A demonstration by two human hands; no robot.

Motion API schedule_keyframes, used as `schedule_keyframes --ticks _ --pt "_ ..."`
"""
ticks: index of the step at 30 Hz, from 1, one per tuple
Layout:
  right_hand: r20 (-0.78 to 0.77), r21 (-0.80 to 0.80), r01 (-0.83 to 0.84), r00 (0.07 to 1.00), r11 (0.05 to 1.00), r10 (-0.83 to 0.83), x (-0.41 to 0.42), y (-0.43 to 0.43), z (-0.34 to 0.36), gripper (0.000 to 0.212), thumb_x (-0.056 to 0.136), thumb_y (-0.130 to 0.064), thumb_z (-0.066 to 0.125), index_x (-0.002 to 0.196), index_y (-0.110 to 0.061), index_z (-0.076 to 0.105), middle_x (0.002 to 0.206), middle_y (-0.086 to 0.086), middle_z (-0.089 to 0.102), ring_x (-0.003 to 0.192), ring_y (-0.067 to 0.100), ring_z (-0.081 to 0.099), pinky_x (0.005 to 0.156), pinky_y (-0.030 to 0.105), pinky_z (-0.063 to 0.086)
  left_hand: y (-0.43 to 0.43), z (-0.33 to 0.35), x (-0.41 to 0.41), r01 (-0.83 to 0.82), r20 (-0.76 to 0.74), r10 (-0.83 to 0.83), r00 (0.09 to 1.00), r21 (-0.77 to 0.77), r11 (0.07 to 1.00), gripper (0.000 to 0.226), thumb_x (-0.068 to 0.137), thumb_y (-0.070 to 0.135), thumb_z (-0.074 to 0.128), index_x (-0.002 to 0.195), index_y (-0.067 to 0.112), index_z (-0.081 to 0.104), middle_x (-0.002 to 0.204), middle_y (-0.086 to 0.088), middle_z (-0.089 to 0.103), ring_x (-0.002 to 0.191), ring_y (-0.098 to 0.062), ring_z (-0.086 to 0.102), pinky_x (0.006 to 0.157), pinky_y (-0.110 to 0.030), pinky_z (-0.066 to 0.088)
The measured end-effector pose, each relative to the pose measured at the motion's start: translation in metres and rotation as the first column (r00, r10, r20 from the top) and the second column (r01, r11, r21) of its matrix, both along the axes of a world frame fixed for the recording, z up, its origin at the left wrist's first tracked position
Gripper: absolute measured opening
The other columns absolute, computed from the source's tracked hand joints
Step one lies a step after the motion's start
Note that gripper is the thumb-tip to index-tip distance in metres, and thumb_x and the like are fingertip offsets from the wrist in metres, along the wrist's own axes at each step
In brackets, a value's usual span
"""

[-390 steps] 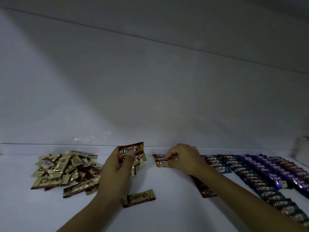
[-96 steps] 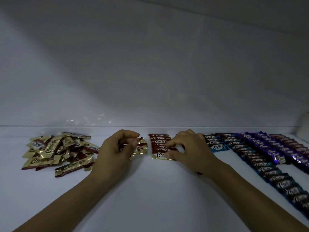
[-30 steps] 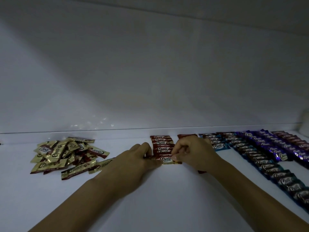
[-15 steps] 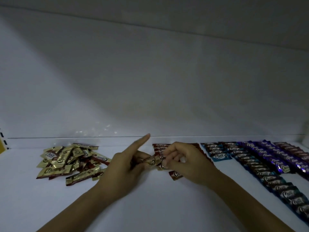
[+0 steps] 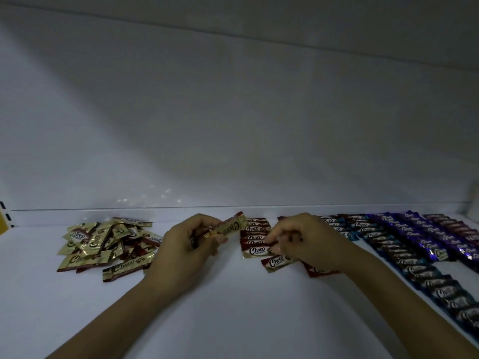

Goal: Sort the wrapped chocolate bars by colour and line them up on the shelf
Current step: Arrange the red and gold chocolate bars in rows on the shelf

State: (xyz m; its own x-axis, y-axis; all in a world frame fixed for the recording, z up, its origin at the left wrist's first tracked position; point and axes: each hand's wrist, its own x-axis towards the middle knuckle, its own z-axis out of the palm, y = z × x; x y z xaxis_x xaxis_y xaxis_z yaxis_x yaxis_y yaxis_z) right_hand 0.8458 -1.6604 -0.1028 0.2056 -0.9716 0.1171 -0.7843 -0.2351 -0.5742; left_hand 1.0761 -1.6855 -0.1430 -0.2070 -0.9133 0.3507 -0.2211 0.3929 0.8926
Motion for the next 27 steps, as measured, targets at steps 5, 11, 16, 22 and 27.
schedule_keyframes --ticks 5,11,16,22,27 --pt "-0.336 -0.003 -0.005 0.942 1.0 0.004 -0.004 -0.002 -0.009 0.016 0.079 -0.033 0.072 0.096 -0.035 0.072 0.067 -0.025 0.051 0.071 -0.017 0.045 0.086 0.027 0.025 -0.004 -0.005 0.002 -0.046 0.059 0.048 0.997 -0.026 0.999 0.015 0.087 0.009 0.066 0.09 0.023 0.066 0.08 0.013 0.072 0.058 -0.006 0.063 0.055 -0.012 0.046" --pt "-0.24 -0.095 -0.012 0.971 0.995 -0.011 0.007 -0.003 -0.017 0.017 0.077 -0.032 0.074 0.08 -0.037 0.058 0.078 -0.024 0.056 0.077 -0.009 0.049 0.088 0.027 0.03 -0.004 -0.006 0.0 -0.048 0.074 0.051 0.996 -0.045 0.998 0.012 0.084 0.014 0.07 0.092 0.022 0.067 0.078 0.01 0.073 0.056 -0.004 0.061 0.056 -0.015 0.048" --pt "-0.224 -0.194 -0.008 0.974 0.981 -0.037 0.018 -0.005 -0.023 0.012 0.078 -0.035 0.073 0.087 -0.033 0.066 0.072 -0.027 0.05 0.074 -0.01 0.045 0.082 0.026 0.024 -0.005 -0.007 0.0 -0.047 0.048 0.048 0.998 -0.031 0.998 0.007 0.081 0.017 0.073 0.085 0.02 0.069 0.074 0.001 0.072 0.056 -0.005 0.06 0.055 -0.014 0.047" --pt "-0.17 -0.234 0.026 0.983 0.972 -0.067 0.015 -0.006 -0.025 0.017 0.08 -0.032 0.072 0.095 -0.026 0.07 0.075 -0.023 0.047 0.077 -0.003 0.046 0.082 0.025 0.031 -0.004 -0.005 0.0 -0.05 0.064 0.052 0.997 -0.032 0.998 0.005 0.08 0.019 0.074 0.082 0.021 0.07 0.066 -0.004 0.066 0.055 -0.006 0.058 0.054 -0.015 0.044" --pt "0.415 -0.092 0.023 0.91 0.996 0.017 0.025 0.0 -0.011 0.023 0.079 -0.042 0.064 0.09 -0.023 0.07 0.073 -0.013 0.069 0.069 -0.003 0.063 0.063 0.012 0.048 0.0 -0.001 -0.001 0.015 0.041 -0.013 0.999 -0.05 0.999 0.013 0.081 0.018 0.074 0.069 0.024 0.071 0.061 -0.004 0.063 0.054 -0.003 0.055 0.053 -0.012 0.041"
